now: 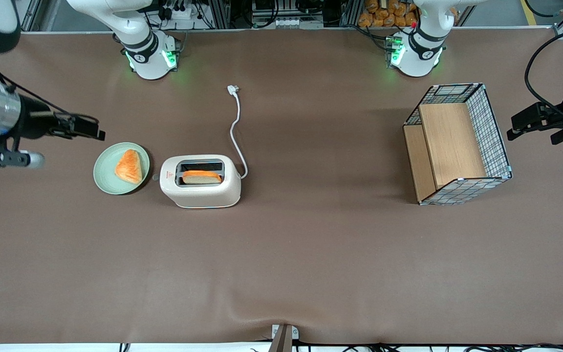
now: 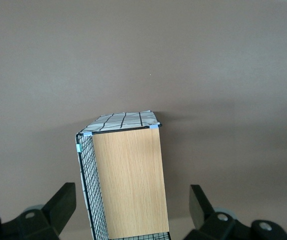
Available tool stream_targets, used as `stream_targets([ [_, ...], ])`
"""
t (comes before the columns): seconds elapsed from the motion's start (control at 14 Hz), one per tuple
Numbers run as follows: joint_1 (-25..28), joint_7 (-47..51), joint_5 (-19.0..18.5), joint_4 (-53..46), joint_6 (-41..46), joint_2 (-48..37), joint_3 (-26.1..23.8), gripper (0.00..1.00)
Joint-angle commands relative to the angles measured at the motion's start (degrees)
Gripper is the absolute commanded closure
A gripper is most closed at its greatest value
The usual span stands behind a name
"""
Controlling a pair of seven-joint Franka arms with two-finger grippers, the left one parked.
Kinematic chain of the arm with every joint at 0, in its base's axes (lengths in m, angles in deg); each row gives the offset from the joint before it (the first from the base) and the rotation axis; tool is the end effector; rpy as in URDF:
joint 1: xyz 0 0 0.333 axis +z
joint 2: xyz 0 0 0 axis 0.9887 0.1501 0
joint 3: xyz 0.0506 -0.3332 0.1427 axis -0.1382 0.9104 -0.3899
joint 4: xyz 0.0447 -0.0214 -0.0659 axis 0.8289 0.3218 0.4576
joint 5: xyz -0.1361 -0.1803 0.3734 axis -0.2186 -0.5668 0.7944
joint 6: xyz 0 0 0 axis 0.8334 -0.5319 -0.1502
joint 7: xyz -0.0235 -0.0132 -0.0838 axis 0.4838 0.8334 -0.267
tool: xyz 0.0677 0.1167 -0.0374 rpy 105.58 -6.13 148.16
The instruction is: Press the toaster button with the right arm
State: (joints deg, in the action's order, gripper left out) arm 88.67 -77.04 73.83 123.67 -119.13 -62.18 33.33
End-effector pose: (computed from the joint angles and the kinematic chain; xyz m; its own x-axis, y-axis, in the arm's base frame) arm 0.6029 0.0695 0.6133 0.9762 -0.0862 -0.1989 -0.1165 -0.9824 -0.1460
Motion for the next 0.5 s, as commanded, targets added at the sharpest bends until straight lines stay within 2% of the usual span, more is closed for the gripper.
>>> stream_targets([
  [0.0, 1.9, 0.7, -4.6, 0.6, 0.6, -4.3, -0.1, 0.00],
  [0.43, 1.7, -0.9, -5.4, -1.5, 5.7, -6.5, 0.2, 0.00],
])
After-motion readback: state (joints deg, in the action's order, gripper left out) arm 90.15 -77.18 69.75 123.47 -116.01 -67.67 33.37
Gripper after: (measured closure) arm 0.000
